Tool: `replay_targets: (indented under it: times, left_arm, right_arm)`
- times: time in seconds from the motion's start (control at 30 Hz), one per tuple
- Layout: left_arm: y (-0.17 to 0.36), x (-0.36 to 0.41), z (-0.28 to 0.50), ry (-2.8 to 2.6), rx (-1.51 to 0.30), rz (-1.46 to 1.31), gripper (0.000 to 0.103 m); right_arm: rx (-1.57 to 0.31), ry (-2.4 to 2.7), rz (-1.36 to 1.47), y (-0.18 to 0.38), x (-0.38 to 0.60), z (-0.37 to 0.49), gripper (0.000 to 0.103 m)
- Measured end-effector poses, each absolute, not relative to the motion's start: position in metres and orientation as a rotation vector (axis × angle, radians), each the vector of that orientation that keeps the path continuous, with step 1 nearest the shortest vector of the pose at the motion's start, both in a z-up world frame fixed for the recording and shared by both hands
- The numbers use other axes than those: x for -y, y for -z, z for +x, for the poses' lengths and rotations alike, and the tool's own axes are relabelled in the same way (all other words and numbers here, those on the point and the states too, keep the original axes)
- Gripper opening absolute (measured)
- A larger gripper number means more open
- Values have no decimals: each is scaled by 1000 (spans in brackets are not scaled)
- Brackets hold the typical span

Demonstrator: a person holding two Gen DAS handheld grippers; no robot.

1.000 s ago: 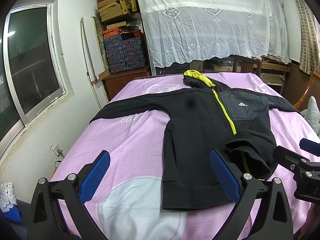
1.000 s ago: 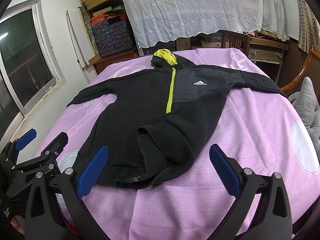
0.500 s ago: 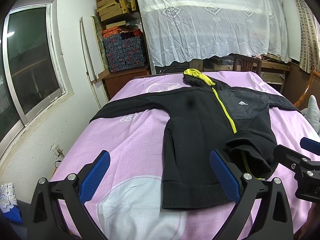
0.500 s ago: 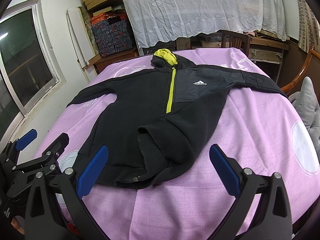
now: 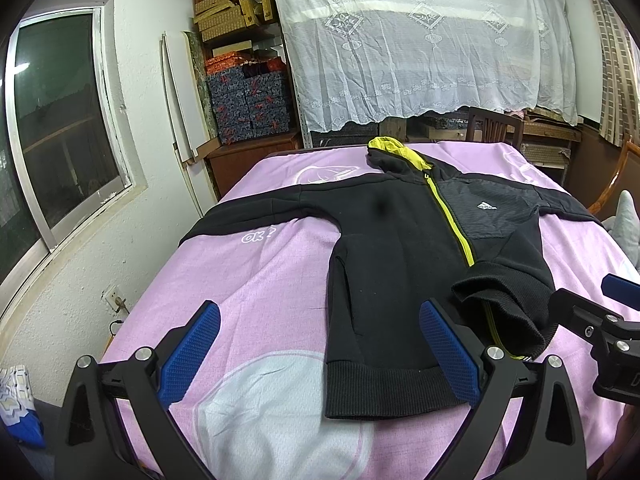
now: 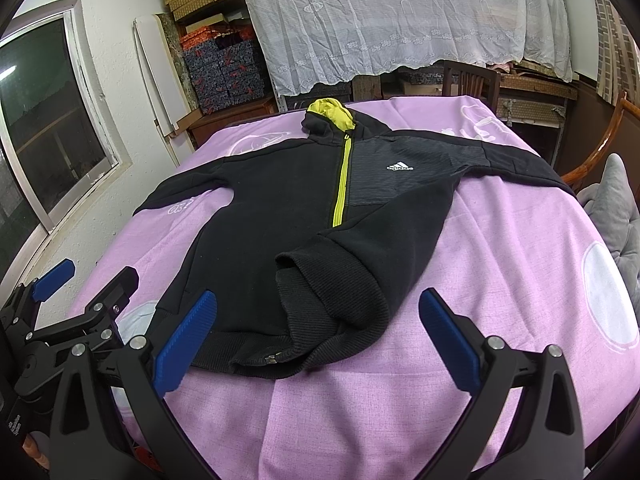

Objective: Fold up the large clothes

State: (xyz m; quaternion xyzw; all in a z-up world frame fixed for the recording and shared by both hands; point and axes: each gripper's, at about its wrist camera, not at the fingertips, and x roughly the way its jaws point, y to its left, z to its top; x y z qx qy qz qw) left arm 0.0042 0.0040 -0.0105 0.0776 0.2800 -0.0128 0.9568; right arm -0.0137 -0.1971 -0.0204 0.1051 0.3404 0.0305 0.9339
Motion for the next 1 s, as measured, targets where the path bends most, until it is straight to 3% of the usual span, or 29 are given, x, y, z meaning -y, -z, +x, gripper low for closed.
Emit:
replay_targets:
  times: [0.63,1.0]
  left_arm:
    - [19,-7,7,30,-582,151,100]
    - [62,-67,54,199,-870,-171,100]
  right_arm:
    - [-701,-61,213,22,196,-11,99]
    - [-741,-86,263,54,220,-7,99]
